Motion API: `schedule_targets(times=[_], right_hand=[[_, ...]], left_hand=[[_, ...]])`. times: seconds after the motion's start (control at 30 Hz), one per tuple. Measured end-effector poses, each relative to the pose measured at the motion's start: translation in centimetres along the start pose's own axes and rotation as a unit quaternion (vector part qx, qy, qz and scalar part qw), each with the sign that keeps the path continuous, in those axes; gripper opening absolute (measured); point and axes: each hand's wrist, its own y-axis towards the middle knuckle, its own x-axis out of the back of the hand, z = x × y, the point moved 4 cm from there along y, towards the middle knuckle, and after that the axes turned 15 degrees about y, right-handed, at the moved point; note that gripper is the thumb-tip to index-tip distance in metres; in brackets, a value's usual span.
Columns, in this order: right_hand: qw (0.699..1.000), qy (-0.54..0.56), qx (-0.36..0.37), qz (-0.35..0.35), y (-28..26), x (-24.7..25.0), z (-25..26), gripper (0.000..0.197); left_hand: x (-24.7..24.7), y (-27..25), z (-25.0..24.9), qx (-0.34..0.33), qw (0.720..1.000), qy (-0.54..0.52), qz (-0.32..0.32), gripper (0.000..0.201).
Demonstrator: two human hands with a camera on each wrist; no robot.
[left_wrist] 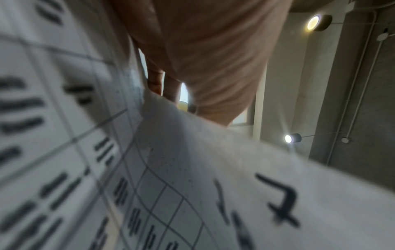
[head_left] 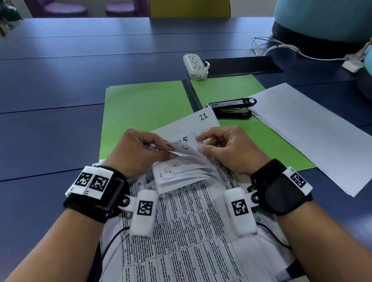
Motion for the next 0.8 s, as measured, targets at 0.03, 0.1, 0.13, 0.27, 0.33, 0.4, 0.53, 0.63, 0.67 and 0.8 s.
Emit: schedule_targets(times=[0.03,0.1,0.13,0.27,0.33,0.4,0.53,0.63,0.67,0.8], right_hand=[[1.0,-0.003,-0.003,-0.002,-0.04,0.04,-0.02,0.018],[1.0,-0.005,-0.003,0.002,-0.17,-0.03,0.17,0.021],[1.0,-0.003,-0.003,0.003,-0.17,-0.05,0.17,0.022],[1.0,0.005,0.004,0.007,-0.13,-0.13,0.08,0.016],[1.0,-0.003,0.013,0.024,-0.12,-0.28,0.15,0.01],[0.999,-0.01,0.015,0.04,-0.13,-0.42,0.17,0.01],[0.998,-0.02,-0.003,0.068,-0.31,-0.73,0.16,0.011],[0.997,-0.005,-0.006,0.077,-0.51,-0.94,0.49,0.008],[0.998,-0.001,-0.004,0.068,-0.47,-0.89,0.55,0.007],[0.999,0.033,0.007,-0.023,-0.19,-0.11,0.31,0.008]], left_hand=[[0.01,-0.02,-0.03,0.002,1.0,0.0,0.001,0.03],[0.0,-0.04,0.03,0.004,1.0,-0.005,0.001,0.029],[0.0,-0.05,0.03,0.005,1.0,-0.009,0.0,0.029],[-0.09,-0.11,-0.09,0.004,1.0,-0.017,0.001,0.032],[-0.09,-0.08,-0.07,0.004,1.0,-0.02,0.003,0.033],[0.02,0.04,0.03,-0.003,1.0,-0.008,0.0,0.032],[0.08,0.01,-0.04,-0.009,1.0,-0.008,-0.01,0.02],[0.0,-0.13,-0.12,-0.013,1.0,-0.02,-0.005,0.023],[0.01,-0.16,-0.14,-0.012,1.0,-0.017,-0.003,0.024],[0.11,-0.08,-0.13,-0.001,1.0,-0.007,-0.005,0.033]])
